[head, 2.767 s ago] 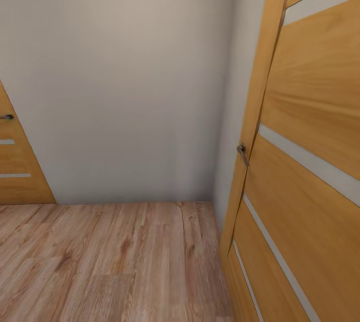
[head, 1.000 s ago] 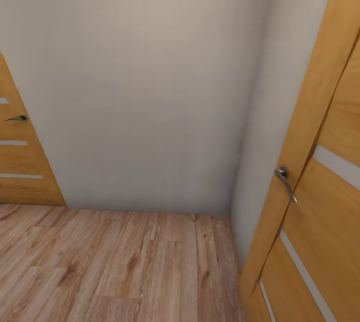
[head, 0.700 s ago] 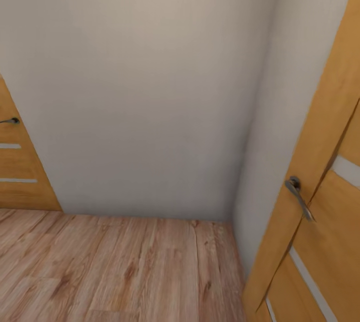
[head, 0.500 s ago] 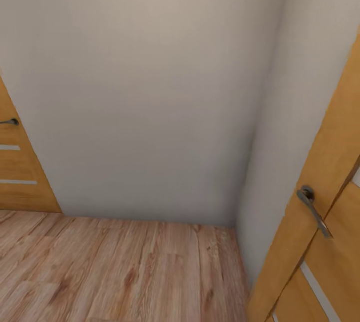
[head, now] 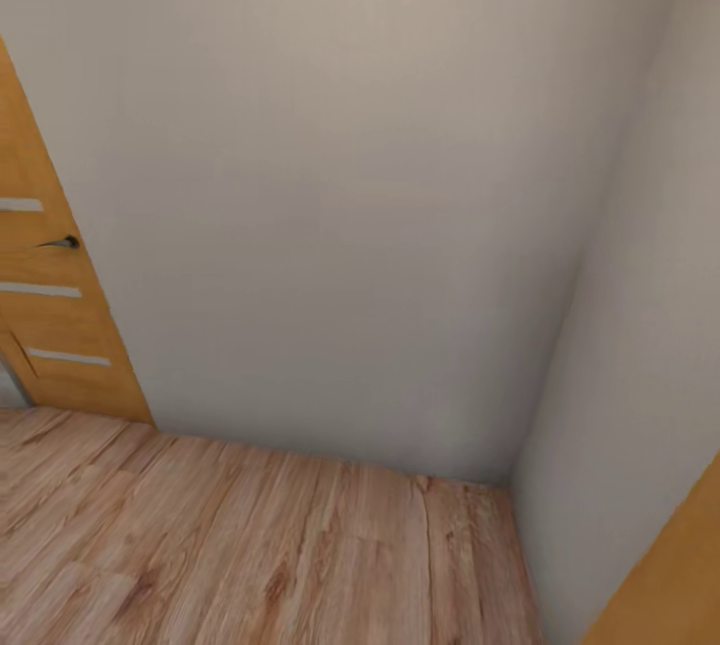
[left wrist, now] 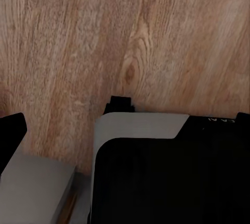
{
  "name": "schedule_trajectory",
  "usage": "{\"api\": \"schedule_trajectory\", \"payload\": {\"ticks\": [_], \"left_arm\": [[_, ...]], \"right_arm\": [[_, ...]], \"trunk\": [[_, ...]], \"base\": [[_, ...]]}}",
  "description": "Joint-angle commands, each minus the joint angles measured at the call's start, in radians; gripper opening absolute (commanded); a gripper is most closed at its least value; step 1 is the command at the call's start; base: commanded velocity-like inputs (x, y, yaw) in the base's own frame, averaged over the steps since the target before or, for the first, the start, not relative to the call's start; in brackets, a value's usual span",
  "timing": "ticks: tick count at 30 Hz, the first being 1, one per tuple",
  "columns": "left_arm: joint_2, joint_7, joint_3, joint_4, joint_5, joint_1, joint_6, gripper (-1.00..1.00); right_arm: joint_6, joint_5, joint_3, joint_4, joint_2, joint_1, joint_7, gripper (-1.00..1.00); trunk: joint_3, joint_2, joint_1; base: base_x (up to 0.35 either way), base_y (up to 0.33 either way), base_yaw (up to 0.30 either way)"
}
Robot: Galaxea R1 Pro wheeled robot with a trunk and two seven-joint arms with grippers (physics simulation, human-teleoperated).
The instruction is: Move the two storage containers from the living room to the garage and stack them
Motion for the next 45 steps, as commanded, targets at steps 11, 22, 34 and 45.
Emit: {"api": "schedule_trajectory", "payload": {"ticks": [11, 22, 34, 45], "left_arm": [[0.000, 0.001, 0.002, 0.000, 0.007, -0.001, 0.004, 1.00], [0.000, 0.001, 0.002, 0.000, 0.007, -0.001, 0.004, 1.00], [-0.003, 0.000, 0.002, 0.000, 0.006, -0.001, 0.004, 1.00], [-0.002, 0.000, 0.002, 0.001, 0.007, -0.001, 0.001, 1.00]], "right_arm": [[-0.007, -0.008, 0.008, 0.003, 0.001, -0.001, -0.001, 1.00], [-0.008, -0.008, 0.008, 0.003, 0.001, -0.001, -0.001, 1.00], [-0.009, -0.008, 0.008, 0.003, 0.002, -0.001, -0.002, 1.00], [-0.010, -0.008, 0.008, 0.003, 0.002, -0.001, -0.004, 1.00]], "trunk": [[-0.001, -0.001, 0.001], [-0.001, -0.001, 0.001], [-0.001, -0.001, 0.001], [-0.001, -0.001, 0.001]], "base": [[0.322, 0.000, 0.251], [0.323, 0.000, 0.270], [0.323, 0.000, 0.270], [0.315, 0.000, 0.274]]}}
